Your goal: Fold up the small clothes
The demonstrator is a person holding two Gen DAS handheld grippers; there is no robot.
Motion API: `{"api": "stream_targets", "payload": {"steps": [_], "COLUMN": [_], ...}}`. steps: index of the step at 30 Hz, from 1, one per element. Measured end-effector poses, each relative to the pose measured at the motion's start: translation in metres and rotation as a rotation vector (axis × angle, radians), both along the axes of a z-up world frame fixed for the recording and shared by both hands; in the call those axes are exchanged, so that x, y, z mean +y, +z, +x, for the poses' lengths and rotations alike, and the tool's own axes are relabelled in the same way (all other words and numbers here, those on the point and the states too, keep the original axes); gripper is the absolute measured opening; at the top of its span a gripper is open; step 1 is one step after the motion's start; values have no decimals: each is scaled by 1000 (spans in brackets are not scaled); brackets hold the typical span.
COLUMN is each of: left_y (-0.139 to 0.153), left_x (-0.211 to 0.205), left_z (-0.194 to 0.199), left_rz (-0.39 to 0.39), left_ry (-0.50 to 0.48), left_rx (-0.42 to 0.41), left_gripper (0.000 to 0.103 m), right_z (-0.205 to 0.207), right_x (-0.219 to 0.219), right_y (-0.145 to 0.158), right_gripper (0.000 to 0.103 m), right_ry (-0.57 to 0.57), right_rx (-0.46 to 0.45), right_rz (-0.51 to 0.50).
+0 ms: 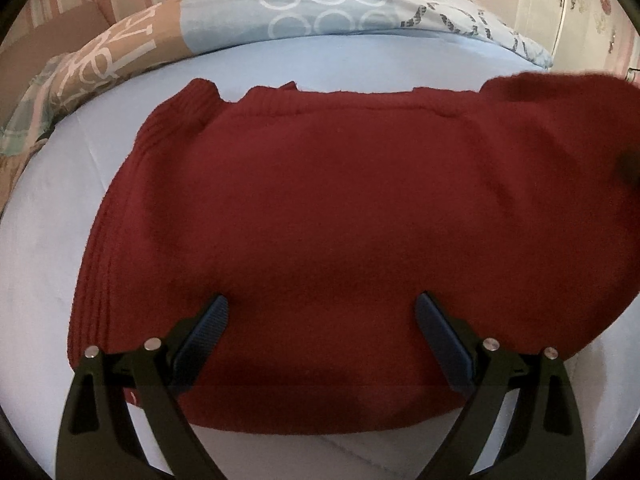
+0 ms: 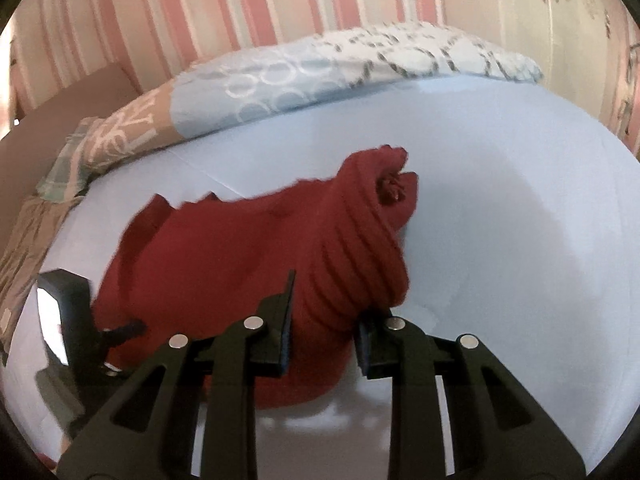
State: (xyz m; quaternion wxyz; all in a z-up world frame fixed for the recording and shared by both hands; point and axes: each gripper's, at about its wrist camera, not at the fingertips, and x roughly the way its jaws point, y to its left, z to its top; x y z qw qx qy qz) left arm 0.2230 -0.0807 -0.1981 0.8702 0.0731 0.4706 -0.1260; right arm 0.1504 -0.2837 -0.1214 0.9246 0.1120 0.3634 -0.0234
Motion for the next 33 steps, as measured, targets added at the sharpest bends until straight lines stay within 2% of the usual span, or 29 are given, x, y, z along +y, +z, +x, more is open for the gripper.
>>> {"api": "stream_targets", "payload": {"steps": [7, 13, 16, 18, 21, 23, 24, 25, 26, 28, 30, 33], "left_y": [-1, -4, -4, -4, -3, -2, -2, -2, -2, -2, -3, -3], "left_x": [-2, -3, -3, -3, -3, -2, -1, -1, -1, -2, -2, -3], "left_z": [-1, 1, 1, 1, 1, 1, 1, 2, 2, 2, 1, 0], "left_rz": [4, 16, 16, 17, 16, 13, 13, 14, 14, 15, 18, 23], "left_ry": [-3, 1, -1, 0, -3, -4, -7, -7, -7, -6, -3, -6], "left_rx": [-5, -2, -2, -2, 1, 5, 7, 8, 10, 10, 6, 3], "left_gripper": [96, 99, 99, 99, 100, 100, 100, 100, 100, 100, 100, 100], "right_z": [-3, 3, 3, 2, -10, -23, -30, -38, -43, -46, -39, -25], "right_x": [7, 6, -19, -40, -62, -76, -84, -92, -98, -108, -106, -96], "right_y": [13, 4, -14, -33, -53, -61, -63, -65, -68, -80, -91, -98], "right_gripper": [16, 16, 18, 19, 26, 52, 60, 75, 83, 85, 84, 79], "right_ry": [34, 21, -29, -58, -72, -86, -94, -108, -128, -162, -156, -164], "right_rx": [-40, 4, 61, 134, 199, 213, 203, 191, 186, 200, 234, 236], "right_rz": [7, -7, 97, 163, 211, 239, 275, 327, 370, 485, 556, 572]}}
